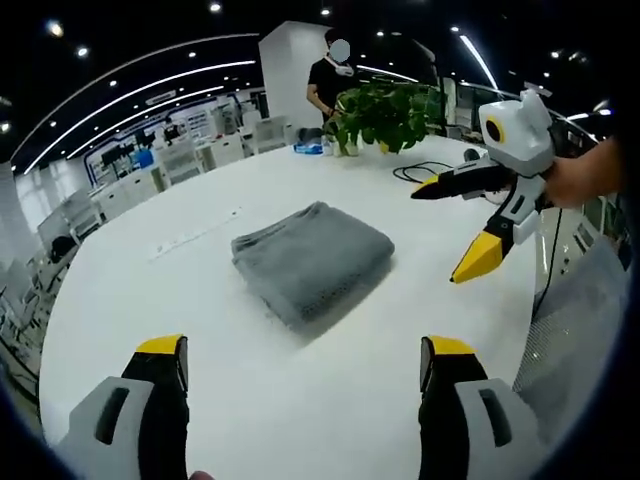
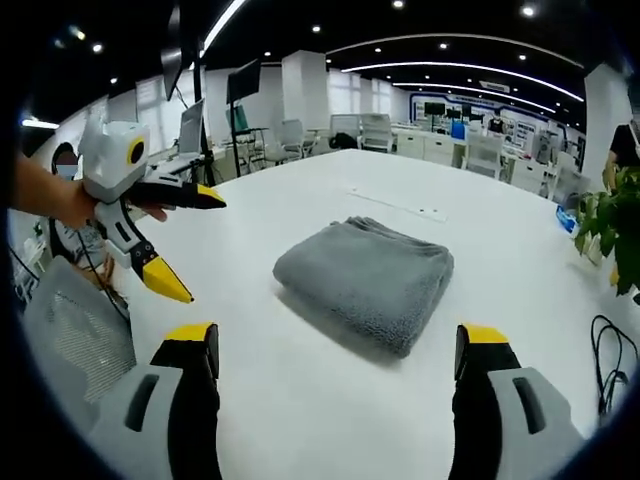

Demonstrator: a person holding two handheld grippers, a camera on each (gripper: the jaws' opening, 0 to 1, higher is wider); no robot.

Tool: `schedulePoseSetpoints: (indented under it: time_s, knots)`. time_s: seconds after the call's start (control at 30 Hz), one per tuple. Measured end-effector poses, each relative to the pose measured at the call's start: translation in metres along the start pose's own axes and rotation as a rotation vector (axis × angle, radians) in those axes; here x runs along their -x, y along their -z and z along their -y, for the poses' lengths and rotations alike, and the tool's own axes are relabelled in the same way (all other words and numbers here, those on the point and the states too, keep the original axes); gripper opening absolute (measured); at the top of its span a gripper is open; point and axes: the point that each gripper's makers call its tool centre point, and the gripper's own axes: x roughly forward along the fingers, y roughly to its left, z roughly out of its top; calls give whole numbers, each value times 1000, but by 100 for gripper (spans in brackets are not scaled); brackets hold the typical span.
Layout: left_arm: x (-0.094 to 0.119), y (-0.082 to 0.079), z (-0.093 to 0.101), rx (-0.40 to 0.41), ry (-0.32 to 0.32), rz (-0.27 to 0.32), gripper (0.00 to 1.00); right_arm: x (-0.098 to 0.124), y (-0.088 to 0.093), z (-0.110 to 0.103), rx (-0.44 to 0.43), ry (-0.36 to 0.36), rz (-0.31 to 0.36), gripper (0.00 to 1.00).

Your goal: Fold the towel on the table until its edges align and the towel forms a compact rectangular stack.

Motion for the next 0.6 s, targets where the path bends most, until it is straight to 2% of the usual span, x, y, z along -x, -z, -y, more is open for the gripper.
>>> schedulePoseSetpoints:
  time_s: [0.13, 0.4, 0.47, 0.5, 0.6]
  knots:
    - [9, 2, 2, -27, -9, 22, 99, 10, -3, -4, 4, 20, 18, 99]
    - [41, 10, 6, 28, -38, 65, 99, 36, 0, -16, -7, 66, 50, 97]
    - [50, 14, 6, 33, -53, 70, 99, 43, 2, -24, -2, 63, 55, 97]
    - [57, 13, 6, 47, -66, 98, 99, 47, 4, -27, 6, 73, 53, 97]
    - [67, 16, 11, 60, -71, 112, 99, 55, 6, -27, -15, 94, 71, 99]
